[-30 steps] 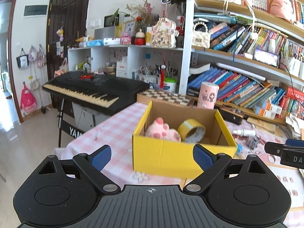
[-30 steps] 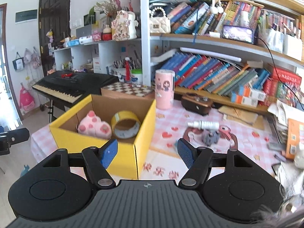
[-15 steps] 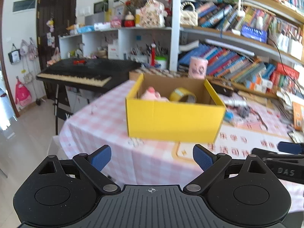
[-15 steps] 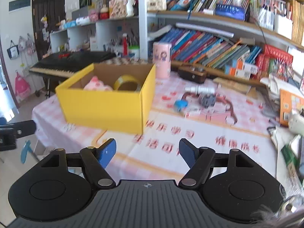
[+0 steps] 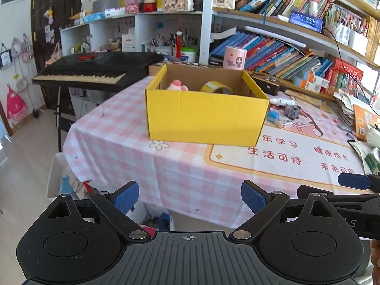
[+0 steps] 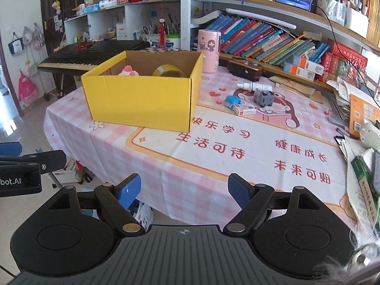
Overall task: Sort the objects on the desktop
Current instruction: 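Withdraw both tools from the yellow box back toward the desk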
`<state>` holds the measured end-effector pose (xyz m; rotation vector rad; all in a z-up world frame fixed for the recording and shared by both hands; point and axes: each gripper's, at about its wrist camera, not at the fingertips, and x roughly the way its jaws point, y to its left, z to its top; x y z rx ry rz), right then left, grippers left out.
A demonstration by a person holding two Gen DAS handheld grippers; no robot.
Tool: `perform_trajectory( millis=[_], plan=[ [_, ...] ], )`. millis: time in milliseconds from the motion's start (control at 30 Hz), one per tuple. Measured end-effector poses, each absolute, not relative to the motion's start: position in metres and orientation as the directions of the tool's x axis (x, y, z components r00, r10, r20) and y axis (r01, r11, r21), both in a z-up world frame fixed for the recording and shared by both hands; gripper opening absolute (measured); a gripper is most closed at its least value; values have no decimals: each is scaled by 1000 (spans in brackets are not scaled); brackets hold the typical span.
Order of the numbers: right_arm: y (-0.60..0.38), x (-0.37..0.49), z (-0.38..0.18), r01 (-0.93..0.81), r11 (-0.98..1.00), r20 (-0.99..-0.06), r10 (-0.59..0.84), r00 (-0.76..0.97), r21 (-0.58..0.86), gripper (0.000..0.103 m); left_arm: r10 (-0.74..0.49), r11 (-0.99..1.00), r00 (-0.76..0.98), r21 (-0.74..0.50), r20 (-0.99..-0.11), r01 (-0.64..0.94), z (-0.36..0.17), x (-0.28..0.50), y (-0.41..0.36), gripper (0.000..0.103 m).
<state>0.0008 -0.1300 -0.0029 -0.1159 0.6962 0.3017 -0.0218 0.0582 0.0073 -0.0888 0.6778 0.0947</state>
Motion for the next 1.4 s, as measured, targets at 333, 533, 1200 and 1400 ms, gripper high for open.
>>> perform_trajectory(
  millis=[333,533,1200,1400],
  plan=[
    [-139,0,-5,-259,966,-660,183,728,-18,82,10,996,771,-61,-636,-63,4,-18,50,95],
    [-148,3,-6,-233,972,-664,161,731,-21,82,-14,998,769,-61,-639,-32,4,-11,43,95],
    [-203,38,-12,-125,992,-684,84,725,-10,82,-105,994,741,-50,-663,95,-2,34,-15,95],
    [-223,52,-14,-91,996,-693,57,719,-13,82,-136,989,727,-52,-673,137,-4,53,-37,95]
  ],
)
